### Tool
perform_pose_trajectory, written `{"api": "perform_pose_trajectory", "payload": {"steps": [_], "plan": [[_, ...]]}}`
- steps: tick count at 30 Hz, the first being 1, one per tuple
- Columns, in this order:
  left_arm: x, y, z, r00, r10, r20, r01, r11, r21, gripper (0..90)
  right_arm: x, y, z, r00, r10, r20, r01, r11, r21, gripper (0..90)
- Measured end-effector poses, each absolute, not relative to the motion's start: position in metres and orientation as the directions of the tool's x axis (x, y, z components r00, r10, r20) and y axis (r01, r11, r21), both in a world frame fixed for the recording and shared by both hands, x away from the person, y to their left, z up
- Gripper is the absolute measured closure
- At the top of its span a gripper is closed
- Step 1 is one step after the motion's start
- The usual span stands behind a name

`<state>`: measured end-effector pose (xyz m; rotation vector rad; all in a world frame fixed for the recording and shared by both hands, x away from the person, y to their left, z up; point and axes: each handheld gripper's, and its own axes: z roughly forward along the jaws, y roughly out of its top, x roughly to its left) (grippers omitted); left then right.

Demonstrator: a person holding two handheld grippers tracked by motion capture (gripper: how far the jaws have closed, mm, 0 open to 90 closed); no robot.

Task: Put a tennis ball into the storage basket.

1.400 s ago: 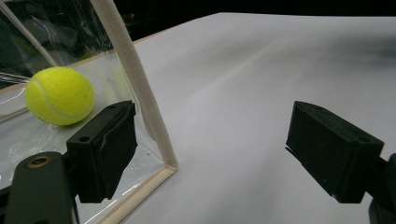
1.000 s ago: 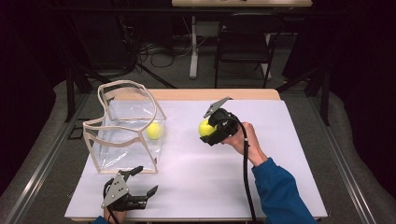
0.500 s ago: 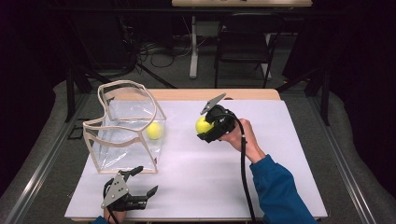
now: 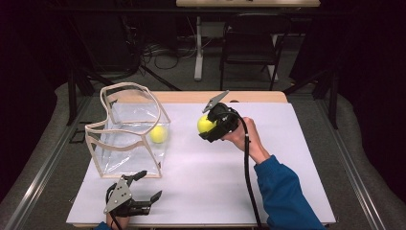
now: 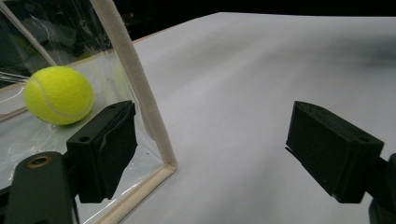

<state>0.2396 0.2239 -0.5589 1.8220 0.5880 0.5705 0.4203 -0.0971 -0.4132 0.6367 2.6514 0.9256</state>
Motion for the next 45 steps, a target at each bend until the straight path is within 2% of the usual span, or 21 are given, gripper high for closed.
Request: {"api": "perform_pose_trajectory", "payload": {"steps": [29,45], "plan": [[0.239,0.223,-0.559,0.762,0.640,0.100,0.119,-0.290,0.950,15.9,0.432,-0.074,-0.389,-0.880,0.461,-0.111,0.283,0.699,0.657,26.0],[0.239,0.223,-0.559,0.763,0.639,0.100,0.120,-0.291,0.949,15.9,0.439,-0.068,-0.388,-0.882,0.461,-0.100,0.289,0.696,0.658,26.1]]}}
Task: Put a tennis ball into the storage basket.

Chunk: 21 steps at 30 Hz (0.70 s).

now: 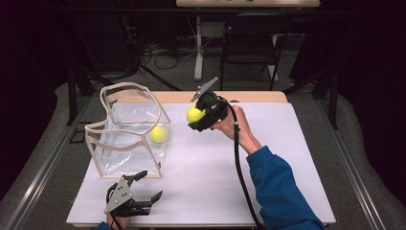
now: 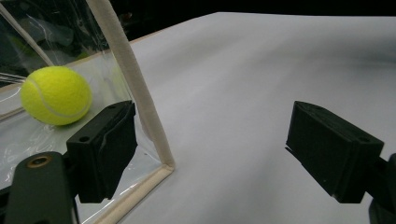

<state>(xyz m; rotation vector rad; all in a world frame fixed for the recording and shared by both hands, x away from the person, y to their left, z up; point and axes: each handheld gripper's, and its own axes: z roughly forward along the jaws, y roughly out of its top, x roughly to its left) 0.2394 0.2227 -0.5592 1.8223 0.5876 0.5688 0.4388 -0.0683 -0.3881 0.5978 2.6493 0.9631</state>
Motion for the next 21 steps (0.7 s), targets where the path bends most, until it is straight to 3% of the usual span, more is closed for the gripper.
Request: {"api": "perform_pose_trajectory", "payload": {"steps": [21], "plan": [[0.240,0.223,-0.559,0.765,0.636,0.099,0.121,-0.293,0.948,15.9,0.445,-0.053,-0.370,-0.888,0.446,-0.108,0.266,0.693,0.669,26.1]]}}
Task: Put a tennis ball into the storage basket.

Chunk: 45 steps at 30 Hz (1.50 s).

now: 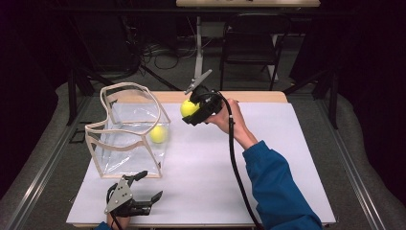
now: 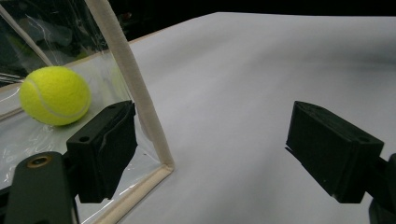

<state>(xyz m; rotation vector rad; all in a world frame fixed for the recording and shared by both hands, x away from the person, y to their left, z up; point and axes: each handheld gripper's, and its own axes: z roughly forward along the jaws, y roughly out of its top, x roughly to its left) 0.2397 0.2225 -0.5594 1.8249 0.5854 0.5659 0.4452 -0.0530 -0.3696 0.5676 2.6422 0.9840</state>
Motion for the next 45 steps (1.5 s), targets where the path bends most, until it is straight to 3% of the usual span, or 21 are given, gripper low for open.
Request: {"api": "perform_pose_trajectory", "payload": {"steps": [45], "plan": [[0.240,0.224,-0.559,0.769,0.632,0.098,0.118,-0.291,0.949,15.9,0.455,-0.021,-0.348,-0.889,0.440,-0.126,0.241,0.683,0.689,26.0]]}}
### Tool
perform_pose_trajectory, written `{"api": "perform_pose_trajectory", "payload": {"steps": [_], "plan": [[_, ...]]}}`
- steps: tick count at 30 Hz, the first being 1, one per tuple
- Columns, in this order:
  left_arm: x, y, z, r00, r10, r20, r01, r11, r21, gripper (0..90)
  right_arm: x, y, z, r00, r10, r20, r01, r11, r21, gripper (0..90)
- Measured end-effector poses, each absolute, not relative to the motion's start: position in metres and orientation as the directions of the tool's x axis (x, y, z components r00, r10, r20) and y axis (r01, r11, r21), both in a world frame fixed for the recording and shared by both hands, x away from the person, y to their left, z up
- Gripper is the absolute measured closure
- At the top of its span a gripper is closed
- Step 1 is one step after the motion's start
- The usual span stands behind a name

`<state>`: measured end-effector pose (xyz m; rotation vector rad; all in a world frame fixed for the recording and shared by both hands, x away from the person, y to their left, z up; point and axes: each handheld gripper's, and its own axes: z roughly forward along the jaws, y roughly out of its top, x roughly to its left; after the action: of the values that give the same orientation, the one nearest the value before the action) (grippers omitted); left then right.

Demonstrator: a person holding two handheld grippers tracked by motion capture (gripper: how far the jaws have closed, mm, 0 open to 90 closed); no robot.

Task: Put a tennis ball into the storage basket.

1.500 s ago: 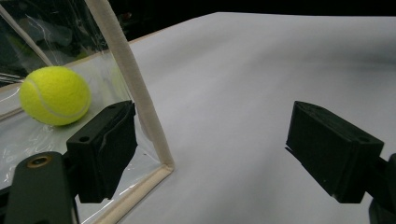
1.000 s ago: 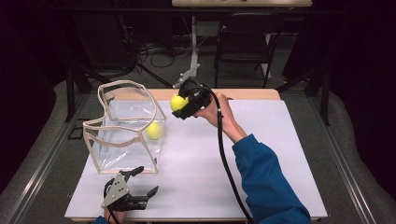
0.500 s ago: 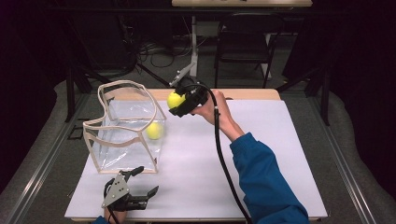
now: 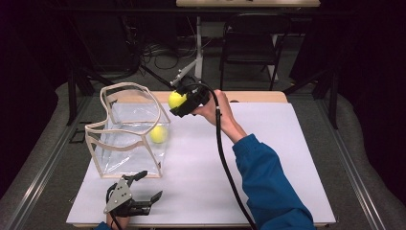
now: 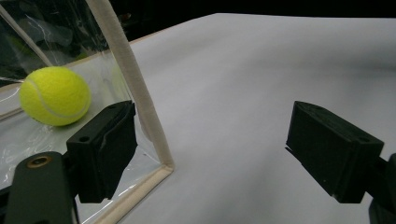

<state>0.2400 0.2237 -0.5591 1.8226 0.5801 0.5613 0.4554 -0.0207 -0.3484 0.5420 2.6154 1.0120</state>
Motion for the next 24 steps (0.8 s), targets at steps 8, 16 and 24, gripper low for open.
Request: {"api": "perform_pose_trajectory", "payload": {"steps": [8,16,24], "plan": [[0.240,0.223,-0.559,0.767,0.634,0.098,0.119,-0.291,0.949,15.9,0.459,-0.018,-0.345,-0.883,0.451,-0.127,0.239,0.666,0.706,26.0],[0.240,0.224,-0.559,0.770,0.630,0.097,0.121,-0.293,0.949,15.9,0.461,-0.012,-0.344,-0.882,0.453,-0.130,0.236,0.663,0.710,26.0],[0.240,0.224,-0.559,0.768,0.633,0.096,0.118,-0.288,0.950,15.9,0.461,-0.005,-0.339,-0.880,0.455,-0.138,0.223,0.652,0.725,26.0]]}}
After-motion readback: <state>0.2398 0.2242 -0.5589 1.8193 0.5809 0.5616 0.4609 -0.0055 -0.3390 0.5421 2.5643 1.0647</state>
